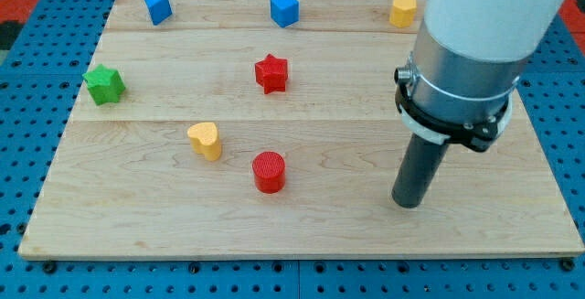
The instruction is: Point your arm at the red star
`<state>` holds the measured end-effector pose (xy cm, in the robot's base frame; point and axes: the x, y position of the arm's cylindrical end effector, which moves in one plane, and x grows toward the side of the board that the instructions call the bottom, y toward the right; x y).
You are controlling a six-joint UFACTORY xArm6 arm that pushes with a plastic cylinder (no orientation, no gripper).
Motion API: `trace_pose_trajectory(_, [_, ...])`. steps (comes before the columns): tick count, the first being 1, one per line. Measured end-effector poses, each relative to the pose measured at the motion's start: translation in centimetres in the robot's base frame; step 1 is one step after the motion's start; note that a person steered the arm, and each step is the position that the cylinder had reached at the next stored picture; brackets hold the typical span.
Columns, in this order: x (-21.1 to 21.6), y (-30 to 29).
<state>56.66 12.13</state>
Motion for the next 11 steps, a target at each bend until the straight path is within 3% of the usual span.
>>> trace_pose_trajectory(1, [4.1,0.0])
trace_pose_trajectory(3, [4.4,0.3])
trace_pose_trajectory(5, [3.7,-21.5])
trace_pose_trajectory(7, [-9.2,-28.6])
trace_pose_trajectory(8, [-16.9,-26.7])
trace_pose_trajectory(9, [-21.0,-22.9])
trace_pose_trajectory(10, [-21.9,-14.0])
trace_pose_trajectory(11, [-18.5,-8.1])
